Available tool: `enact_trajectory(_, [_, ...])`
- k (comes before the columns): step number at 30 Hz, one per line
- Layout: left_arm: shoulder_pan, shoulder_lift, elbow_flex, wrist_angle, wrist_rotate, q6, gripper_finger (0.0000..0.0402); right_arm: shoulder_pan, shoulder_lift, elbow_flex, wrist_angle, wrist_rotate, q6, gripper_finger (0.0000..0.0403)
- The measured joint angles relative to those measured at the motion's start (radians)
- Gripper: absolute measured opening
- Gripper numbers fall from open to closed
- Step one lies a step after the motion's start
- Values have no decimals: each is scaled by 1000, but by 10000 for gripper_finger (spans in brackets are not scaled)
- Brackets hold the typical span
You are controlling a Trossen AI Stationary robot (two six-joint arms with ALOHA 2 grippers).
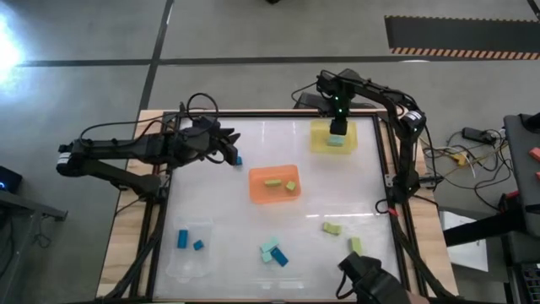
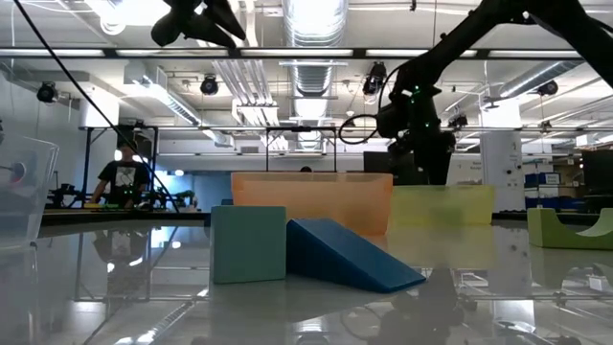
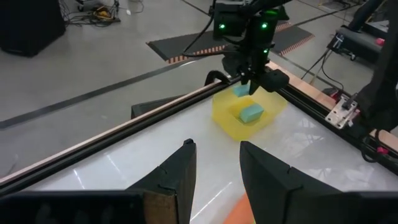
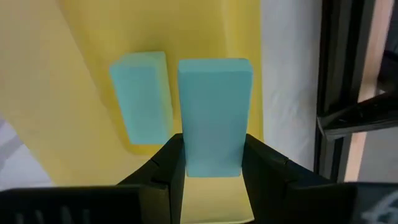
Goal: Sort & place blocks by color
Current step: Put the light blue block into the yellow bin, then put the blue block into the transparent bin
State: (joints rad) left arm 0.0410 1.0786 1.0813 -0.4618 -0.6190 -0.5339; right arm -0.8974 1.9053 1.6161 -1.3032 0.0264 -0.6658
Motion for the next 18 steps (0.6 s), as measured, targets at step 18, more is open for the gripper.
enact_trajectory(18, [64,0,0,0,0,48,107,0,-15,78,-98,0,151,224])
